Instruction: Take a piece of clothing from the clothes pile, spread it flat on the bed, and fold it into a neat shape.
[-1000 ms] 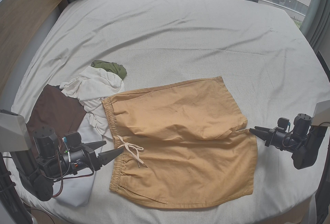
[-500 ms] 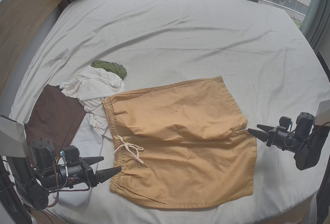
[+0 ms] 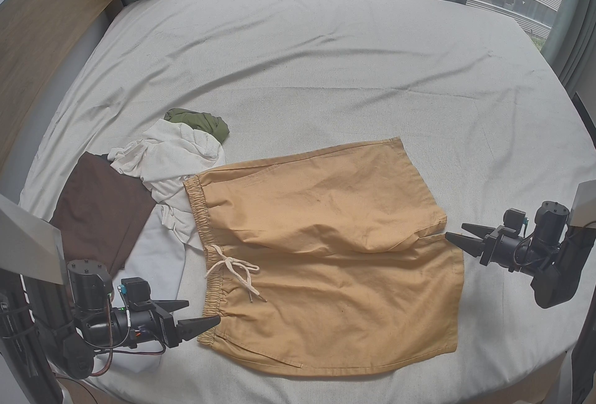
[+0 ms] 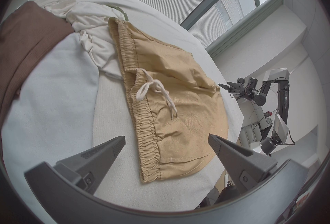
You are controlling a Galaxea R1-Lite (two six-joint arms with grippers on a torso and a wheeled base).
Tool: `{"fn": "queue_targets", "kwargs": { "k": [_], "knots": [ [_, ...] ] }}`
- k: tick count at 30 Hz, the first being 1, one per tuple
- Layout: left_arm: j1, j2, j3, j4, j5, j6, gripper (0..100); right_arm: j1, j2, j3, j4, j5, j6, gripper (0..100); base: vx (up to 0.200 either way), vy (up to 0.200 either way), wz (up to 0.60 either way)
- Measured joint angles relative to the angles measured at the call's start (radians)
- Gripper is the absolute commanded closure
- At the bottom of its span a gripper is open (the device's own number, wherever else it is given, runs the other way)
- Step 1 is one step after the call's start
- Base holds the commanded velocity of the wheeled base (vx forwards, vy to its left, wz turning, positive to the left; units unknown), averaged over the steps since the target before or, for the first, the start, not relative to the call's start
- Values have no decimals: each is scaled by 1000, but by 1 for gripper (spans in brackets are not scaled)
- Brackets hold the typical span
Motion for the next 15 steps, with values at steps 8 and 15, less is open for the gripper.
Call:
{"fn": "queue_targets", "kwargs": {
  "k": [8, 15],
  "knots": [
    [2, 79, 0, 0, -4, 3, 0, 8, 1, 2, 0, -1, 0, 0, 0, 0, 0],
    [0, 129, 0, 0, -7, -4, 0, 10, 4, 1, 1, -1, 0, 0, 0, 0, 0]
  ]
}}
